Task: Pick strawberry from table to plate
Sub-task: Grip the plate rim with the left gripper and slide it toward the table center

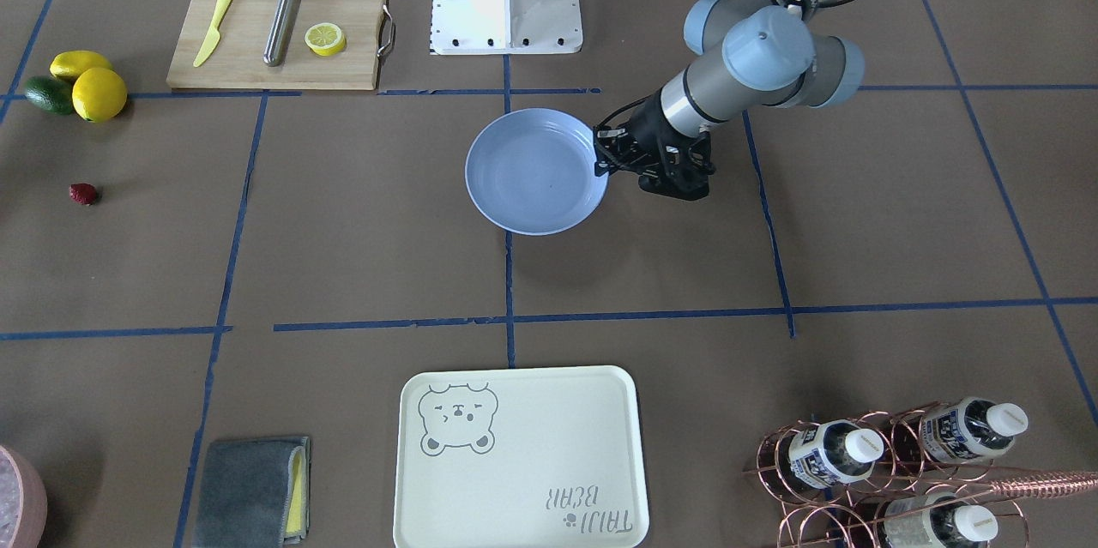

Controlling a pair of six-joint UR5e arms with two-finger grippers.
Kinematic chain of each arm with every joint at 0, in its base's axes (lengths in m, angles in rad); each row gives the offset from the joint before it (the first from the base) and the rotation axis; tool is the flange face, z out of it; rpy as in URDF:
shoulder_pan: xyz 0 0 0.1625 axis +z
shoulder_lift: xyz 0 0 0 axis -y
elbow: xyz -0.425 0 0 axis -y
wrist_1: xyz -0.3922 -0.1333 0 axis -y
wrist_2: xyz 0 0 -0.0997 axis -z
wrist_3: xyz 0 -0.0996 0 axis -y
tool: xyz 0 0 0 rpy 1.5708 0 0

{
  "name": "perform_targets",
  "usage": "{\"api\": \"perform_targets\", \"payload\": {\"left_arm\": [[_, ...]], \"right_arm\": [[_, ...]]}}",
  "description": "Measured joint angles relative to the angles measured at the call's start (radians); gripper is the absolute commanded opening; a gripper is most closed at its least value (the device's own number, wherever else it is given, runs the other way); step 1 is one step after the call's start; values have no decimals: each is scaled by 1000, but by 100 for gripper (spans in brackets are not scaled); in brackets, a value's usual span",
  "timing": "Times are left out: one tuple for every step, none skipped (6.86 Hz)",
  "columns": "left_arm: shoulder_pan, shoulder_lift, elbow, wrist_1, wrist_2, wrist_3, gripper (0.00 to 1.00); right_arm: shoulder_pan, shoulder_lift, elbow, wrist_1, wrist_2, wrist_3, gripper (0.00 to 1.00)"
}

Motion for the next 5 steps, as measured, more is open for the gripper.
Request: {"api": "perform_targets", "payload": {"left_arm": [[19,-31,51,-31,41,-6,0],[35,-43,84,-70,65,-8,0],[45,-47,102,-90,75,-8,0],[51,-48,113,-97,82,-8,0],[53,-48,119,-99,88,-6,0]], "right_arm": [[0,0,0,0,0,0,100],[0,1,1,0,0,0,100],[-1,3,1,1,0,0,100],[-1,4,2,1,0,0,100],[-1,5,2,1,0,0,100]]}}
